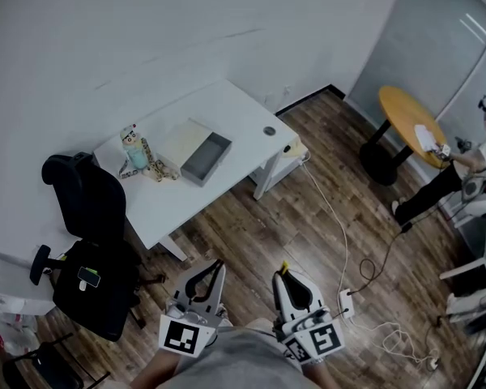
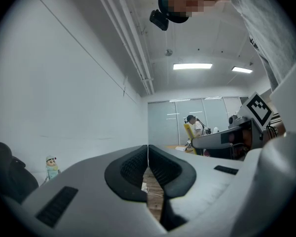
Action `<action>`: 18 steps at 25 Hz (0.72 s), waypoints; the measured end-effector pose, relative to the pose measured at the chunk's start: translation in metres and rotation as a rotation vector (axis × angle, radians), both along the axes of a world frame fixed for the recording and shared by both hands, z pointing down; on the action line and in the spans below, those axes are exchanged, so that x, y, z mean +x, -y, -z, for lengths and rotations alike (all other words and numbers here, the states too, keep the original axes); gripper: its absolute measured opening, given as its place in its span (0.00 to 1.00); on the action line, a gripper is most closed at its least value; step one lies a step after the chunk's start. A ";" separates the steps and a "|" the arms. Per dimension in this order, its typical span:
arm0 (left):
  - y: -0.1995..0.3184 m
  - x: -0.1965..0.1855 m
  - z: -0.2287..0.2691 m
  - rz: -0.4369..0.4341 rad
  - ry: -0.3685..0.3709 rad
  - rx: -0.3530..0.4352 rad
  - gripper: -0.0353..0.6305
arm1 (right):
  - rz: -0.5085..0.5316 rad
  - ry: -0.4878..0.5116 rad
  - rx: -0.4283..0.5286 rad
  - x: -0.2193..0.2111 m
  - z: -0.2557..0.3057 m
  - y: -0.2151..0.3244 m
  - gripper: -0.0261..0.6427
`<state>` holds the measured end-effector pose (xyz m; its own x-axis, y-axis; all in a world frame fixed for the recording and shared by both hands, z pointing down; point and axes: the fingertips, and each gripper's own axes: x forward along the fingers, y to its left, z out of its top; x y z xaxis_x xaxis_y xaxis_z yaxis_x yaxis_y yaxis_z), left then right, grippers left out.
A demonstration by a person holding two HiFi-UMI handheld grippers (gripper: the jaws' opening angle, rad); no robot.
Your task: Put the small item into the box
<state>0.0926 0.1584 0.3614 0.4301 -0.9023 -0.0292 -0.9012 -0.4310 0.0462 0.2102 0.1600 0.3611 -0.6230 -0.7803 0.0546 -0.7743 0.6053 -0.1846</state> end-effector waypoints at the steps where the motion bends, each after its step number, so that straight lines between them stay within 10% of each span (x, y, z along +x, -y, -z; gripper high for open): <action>1: 0.003 -0.002 0.000 0.001 0.001 0.000 0.11 | 0.004 0.000 -0.004 -0.003 -0.001 0.004 0.13; 18: 0.051 -0.045 -0.012 0.125 0.007 -0.025 0.11 | 0.105 0.008 -0.050 -0.040 -0.013 0.074 0.13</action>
<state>0.0480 0.1077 0.3732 0.3144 -0.9493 -0.0030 -0.9481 -0.3142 0.0489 0.1698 0.0863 0.3743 -0.7020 -0.7068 0.0869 -0.7053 0.6732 -0.2222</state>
